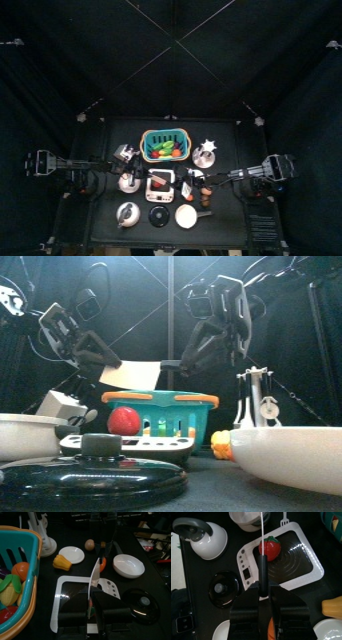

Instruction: Cut strawberry and drop knife

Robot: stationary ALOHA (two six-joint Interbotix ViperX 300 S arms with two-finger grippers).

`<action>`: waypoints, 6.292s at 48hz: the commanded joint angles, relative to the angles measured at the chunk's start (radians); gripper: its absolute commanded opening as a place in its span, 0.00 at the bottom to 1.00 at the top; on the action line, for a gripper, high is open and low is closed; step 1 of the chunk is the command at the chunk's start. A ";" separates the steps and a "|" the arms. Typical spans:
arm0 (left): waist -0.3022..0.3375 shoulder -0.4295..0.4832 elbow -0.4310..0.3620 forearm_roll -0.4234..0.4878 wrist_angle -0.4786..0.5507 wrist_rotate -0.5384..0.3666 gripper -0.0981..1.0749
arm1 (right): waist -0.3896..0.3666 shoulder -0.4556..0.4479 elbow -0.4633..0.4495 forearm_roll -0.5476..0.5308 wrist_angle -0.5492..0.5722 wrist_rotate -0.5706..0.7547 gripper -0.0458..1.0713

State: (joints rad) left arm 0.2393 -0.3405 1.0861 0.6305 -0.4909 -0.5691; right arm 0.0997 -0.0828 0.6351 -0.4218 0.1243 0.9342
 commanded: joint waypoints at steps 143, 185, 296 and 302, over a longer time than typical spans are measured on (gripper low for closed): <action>0.388 0.281 -0.141 0.696 -0.588 -0.225 0.46 | 0.058 0.063 -0.155 -0.005 0.218 -0.003 0.26; 0.393 0.293 -0.124 0.712 -0.566 -0.250 0.46 | 0.066 0.103 -0.186 -0.006 0.261 -0.006 0.26; 0.314 0.285 -0.031 0.701 -0.414 -0.249 0.46 | 0.057 0.149 -0.183 -0.112 0.390 -0.011 0.26; 0.307 0.285 -0.026 0.699 -0.400 -0.250 0.46 | 0.055 0.149 -0.183 -0.112 0.391 -0.011 0.26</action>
State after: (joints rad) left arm 0.5507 -0.0568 1.0416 1.3254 -0.9081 -0.8145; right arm 0.1519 0.0920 0.4525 -0.5354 0.4955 0.9219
